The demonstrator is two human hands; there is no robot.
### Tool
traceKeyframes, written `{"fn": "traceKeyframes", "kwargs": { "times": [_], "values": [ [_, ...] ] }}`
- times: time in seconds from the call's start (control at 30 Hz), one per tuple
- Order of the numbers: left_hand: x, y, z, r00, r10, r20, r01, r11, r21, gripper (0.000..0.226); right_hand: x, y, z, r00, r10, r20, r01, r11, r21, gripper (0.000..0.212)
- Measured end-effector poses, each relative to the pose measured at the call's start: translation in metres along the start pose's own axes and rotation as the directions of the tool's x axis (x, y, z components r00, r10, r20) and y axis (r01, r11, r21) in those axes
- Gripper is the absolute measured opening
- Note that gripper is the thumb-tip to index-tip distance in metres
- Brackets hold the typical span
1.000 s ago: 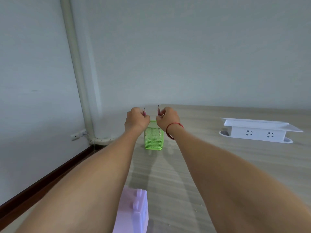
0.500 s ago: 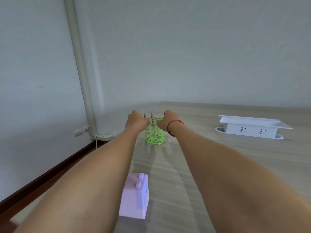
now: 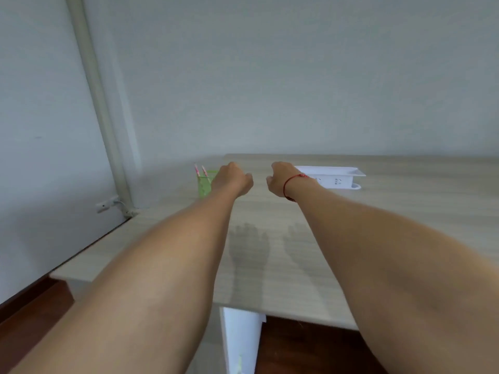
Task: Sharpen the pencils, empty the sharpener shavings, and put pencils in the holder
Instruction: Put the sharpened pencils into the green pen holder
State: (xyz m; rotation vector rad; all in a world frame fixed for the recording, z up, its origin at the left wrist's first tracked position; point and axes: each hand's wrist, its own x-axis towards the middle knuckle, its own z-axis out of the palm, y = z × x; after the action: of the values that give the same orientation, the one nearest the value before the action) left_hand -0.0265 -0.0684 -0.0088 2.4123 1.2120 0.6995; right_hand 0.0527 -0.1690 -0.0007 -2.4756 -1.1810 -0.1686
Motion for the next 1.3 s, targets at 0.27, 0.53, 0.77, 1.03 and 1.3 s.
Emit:
{"fn": "traceKeyframes", "kwargs": {
  "times": [0.27, 0.53, 0.77, 1.03, 1.3],
  "values": [
    [-0.065, 0.070, 0.051, 0.984, 0.114, 0.136, -0.105, 0.992, -0.073, 0.055, -0.056, 0.096, -0.026, 0.989, 0.144, -0.025, -0.145, 0.988, -0.047, 0.036],
    [-0.085, 0.077, 0.114, 0.951, 0.116, 0.287, -0.126, 0.992, 0.016, 0.042, -0.074, 0.151, 0.006, 0.965, 0.252, 0.070, -0.252, 0.968, -0.003, 0.049],
    [-0.089, 0.077, 0.144, 0.952, 0.072, 0.297, -0.091, 0.995, 0.050, 0.051, -0.077, 0.163, 0.032, 0.942, 0.269, 0.203, -0.276, 0.961, 0.005, 0.045],
    [-0.098, 0.079, 0.157, 0.971, 0.077, 0.227, -0.084, 0.996, 0.019, 0.045, -0.075, 0.170, 0.041, 0.942, 0.295, 0.161, -0.301, 0.954, 0.008, 0.034],
    [-0.103, 0.086, 0.155, 0.986, 0.062, 0.153, -0.069, 0.997, 0.044, 0.035, -0.072, 0.172, 0.030, 0.837, 0.405, 0.368, -0.441, 0.897, 0.015, 0.016]
  ]
}}
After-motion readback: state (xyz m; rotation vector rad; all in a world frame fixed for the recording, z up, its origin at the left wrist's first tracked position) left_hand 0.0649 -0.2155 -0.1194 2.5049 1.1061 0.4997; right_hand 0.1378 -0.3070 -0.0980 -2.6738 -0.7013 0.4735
